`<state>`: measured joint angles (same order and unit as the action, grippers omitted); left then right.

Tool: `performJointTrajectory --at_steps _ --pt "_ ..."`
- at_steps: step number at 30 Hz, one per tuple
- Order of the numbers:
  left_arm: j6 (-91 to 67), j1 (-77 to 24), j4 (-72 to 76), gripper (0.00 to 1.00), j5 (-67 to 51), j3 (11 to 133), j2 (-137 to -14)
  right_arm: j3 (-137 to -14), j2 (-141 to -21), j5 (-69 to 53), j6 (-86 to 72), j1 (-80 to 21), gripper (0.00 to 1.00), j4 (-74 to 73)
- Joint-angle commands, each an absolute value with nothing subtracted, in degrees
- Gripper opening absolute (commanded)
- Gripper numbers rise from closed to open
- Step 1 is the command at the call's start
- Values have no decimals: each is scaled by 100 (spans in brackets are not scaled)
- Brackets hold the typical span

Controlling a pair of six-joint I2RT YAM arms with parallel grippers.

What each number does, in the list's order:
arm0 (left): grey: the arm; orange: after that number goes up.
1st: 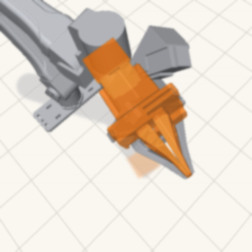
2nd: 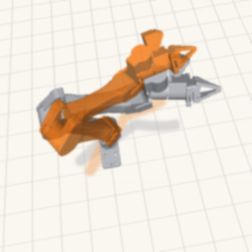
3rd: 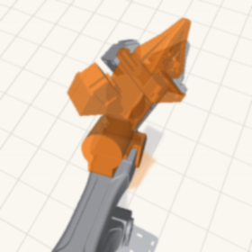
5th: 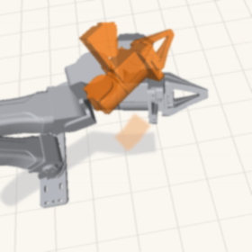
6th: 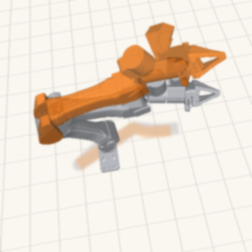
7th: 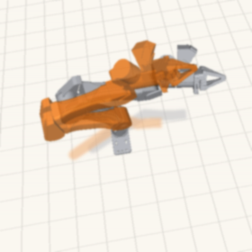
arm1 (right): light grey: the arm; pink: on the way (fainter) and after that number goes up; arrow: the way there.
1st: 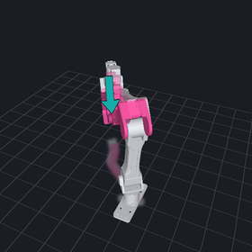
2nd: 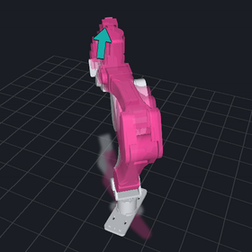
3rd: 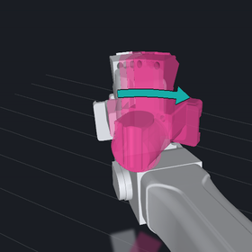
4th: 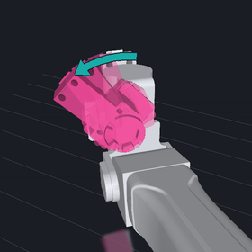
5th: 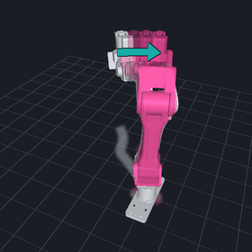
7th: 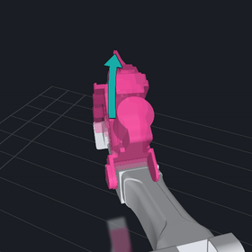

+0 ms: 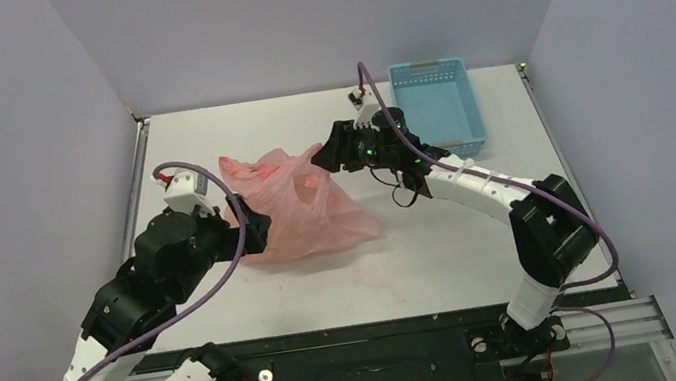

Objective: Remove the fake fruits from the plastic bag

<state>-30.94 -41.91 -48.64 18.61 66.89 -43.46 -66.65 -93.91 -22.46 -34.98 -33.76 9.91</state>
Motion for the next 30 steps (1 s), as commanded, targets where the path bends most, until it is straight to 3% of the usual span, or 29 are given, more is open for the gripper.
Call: performJointTrajectory --at_steps 1,4,6,13,19,23,30 --pt "-3140 -4215 -4819 85 1892 6863 -4183 -7179 -9722 -3089 -3932 -3486 42 1832" --pt "-3178 -4215 -4810 85 2001 6870 -4039 -7158 -9549 -3327 -4128 -3696 11 2057" --pt "-3219 -4215 -4785 85 2086 6866 -3949 -6959 -9164 -3237 -4069 -3932 0 2074" --pt "-4529 -4214 -5143 84 3145 6777 -3729 -6365 -8212 -2175 -2552 -5473 1 1381" --pt "-5718 -4213 -5425 85 2863 6274 -3319 -6538 -8671 -1258 -1751 -6701 16 422" --pt "-6045 -4215 -5532 86 2688 5834 -3156 -6601 -8912 -1017 -1654 -6889 22 267" --pt "-6469 -4210 -5607 86 2311 5241 -3133 -6476 -8828 -981 -1743 -6928 26 374"
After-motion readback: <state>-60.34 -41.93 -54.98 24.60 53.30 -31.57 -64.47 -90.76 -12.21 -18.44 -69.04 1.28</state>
